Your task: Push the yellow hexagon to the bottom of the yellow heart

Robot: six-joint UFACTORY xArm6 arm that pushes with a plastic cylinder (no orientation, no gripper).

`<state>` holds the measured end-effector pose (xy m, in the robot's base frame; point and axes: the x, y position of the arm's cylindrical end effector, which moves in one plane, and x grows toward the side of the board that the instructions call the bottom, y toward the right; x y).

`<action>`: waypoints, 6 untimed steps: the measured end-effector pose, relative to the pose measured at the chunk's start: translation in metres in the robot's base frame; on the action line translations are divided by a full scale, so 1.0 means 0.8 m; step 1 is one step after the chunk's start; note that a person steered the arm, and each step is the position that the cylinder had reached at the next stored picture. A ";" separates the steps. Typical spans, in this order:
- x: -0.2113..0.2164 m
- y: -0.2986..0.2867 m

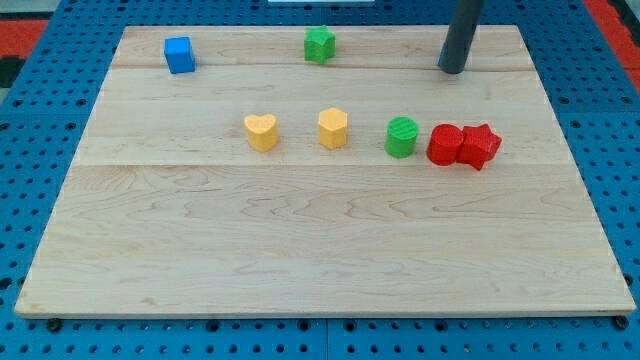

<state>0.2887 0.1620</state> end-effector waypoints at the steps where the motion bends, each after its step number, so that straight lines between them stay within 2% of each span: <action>1: 0.001 -0.022; 6: 0.001 -0.008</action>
<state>0.2898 0.1552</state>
